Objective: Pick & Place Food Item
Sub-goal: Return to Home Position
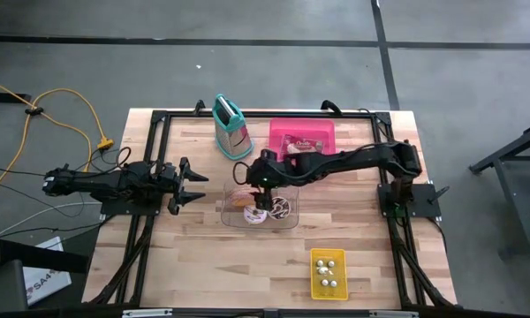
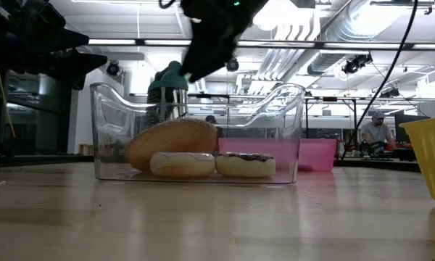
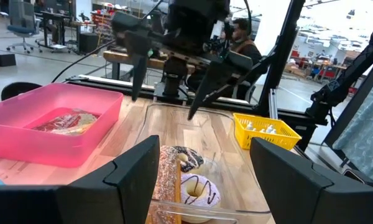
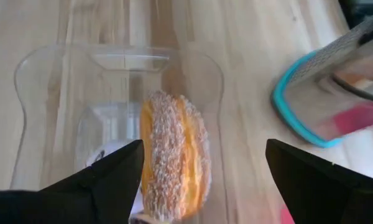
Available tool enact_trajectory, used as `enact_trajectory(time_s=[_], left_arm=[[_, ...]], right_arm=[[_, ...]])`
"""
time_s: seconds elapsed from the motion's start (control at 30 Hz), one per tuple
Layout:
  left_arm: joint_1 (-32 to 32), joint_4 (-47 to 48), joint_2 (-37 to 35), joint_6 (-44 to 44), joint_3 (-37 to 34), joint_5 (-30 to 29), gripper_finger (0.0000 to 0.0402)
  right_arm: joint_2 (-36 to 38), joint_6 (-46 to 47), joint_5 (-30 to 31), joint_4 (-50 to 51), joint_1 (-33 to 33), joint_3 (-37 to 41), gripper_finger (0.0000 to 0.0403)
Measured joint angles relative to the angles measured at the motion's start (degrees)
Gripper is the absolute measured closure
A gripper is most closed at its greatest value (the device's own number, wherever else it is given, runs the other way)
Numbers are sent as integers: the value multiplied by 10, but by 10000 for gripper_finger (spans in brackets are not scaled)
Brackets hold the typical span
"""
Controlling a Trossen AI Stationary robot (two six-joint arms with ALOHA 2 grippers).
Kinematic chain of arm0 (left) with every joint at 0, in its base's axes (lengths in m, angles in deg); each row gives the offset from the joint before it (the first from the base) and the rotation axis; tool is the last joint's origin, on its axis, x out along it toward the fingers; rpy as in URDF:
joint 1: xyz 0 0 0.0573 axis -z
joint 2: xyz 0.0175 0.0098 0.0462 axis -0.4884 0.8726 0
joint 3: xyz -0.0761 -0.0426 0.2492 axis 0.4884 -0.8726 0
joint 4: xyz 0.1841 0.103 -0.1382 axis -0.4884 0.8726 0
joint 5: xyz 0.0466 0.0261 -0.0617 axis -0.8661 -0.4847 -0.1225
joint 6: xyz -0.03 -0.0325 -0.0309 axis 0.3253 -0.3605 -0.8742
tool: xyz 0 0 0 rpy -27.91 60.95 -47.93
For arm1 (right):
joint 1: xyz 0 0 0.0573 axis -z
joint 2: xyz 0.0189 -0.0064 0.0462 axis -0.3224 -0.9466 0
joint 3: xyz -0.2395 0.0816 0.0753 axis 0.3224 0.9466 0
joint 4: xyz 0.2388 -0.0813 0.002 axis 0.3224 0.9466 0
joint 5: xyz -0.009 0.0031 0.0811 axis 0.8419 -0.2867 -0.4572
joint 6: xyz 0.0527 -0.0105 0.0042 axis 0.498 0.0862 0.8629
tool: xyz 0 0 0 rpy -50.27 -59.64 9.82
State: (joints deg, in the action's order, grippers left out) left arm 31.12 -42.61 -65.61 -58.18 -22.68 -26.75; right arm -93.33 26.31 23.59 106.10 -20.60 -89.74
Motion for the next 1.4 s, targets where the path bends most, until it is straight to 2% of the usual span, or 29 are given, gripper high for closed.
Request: enact_trajectory(time_s=[0.1,0.33,0.63,0.9,1.0,1.17,1.4], left_arm=[[0,-2,0,0,0,0,156],[0,-4,0,0,0,0,156],[0,-5,0,0,0,-1,156],[0,-5,0,0,0,-1,156],[0,-5,0,0,0,-1,156],[0,-8,0,0,0,-1,156],[0,-10,0,0,0,-1,156]], right_arm=[[9,4,24,6,-5,-1,78],[21,8,34,13,-11,0,78],[21,128,36,10,7,0,78],[29,120,99,27,7,0,78],[42,122,90,41,8,5,78],[91,126,87,25,11,63,78],[210,131,87,-85,20,221,78]])
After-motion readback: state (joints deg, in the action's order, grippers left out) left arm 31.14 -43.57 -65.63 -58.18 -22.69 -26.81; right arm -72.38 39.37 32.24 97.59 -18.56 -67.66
